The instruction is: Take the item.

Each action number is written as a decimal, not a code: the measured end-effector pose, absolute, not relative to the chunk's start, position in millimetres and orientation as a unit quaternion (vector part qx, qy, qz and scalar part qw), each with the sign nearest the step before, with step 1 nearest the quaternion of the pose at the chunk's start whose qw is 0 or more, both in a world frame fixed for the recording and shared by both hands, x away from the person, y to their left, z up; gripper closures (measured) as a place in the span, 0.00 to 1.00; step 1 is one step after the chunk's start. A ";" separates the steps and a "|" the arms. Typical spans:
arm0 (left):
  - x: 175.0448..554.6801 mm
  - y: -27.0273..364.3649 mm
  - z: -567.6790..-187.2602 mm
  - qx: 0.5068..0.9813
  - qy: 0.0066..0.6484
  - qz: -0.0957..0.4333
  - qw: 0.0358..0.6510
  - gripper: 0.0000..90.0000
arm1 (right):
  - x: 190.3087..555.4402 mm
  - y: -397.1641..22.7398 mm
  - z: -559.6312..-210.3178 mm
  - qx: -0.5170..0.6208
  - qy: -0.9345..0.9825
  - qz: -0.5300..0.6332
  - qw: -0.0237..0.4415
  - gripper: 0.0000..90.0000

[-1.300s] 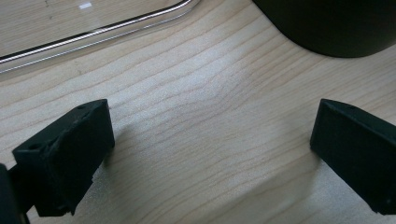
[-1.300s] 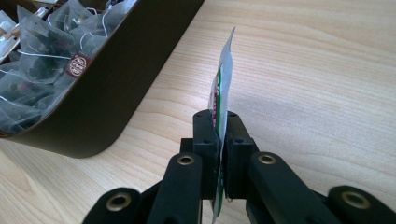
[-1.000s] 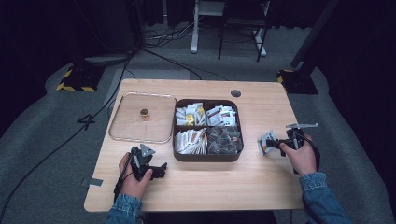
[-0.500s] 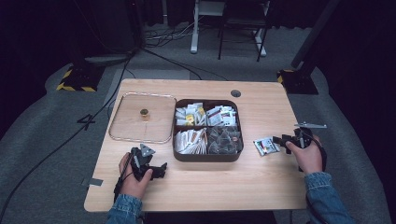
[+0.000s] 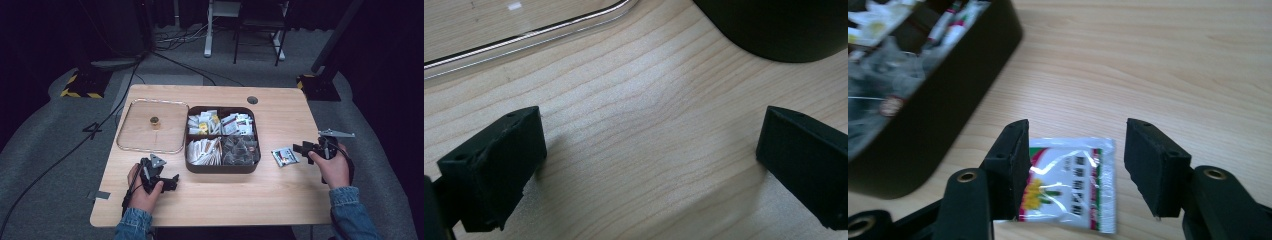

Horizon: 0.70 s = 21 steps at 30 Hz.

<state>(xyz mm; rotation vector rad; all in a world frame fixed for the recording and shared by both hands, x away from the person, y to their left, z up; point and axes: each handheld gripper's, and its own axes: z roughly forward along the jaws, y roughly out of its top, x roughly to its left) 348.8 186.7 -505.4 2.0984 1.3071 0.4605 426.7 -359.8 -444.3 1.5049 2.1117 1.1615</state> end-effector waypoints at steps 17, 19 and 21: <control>348.5 186.7 -505.4 0.794 0.494 0.175 0.308 0.00 | 373.9 -318.3 -412.6 0.419 0.781 0.442 0.138 0.47; 348.6 186.8 -505.4 0.794 0.494 0.175 0.308 0.00 | 367.5 -312.9 -413.0 0.406 0.786 0.445 0.137 0.46; 348.6 186.7 -505.4 0.794 0.494 0.175 0.308 0.00 | 363.1 -309.0 -415.1 0.398 0.791 0.444 0.135 0.46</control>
